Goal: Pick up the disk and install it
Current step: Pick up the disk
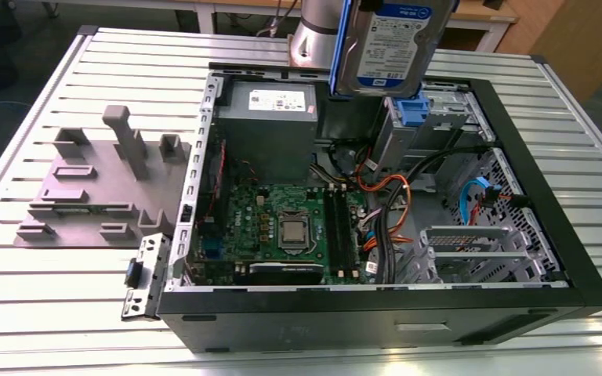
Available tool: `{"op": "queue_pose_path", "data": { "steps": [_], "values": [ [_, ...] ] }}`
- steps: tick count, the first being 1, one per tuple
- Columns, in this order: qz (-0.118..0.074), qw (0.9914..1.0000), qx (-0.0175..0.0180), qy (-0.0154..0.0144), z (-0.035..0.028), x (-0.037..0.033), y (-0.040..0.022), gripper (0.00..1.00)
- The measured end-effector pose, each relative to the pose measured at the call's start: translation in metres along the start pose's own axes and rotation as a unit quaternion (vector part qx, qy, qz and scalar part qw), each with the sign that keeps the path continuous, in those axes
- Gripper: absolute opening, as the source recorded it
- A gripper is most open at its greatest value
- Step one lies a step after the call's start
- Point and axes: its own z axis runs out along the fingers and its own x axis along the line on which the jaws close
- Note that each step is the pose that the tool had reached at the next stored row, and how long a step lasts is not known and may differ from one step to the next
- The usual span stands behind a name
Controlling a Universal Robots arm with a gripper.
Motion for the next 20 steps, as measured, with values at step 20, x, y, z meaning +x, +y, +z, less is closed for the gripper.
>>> {"op": "queue_pose_path", "data": {
  "steps": [20],
  "values": [
    [0.000, 1.00000, 0.0000, 0.0001, -0.0001, 0.0066, 0.0024, 0.36]
  ]
}}
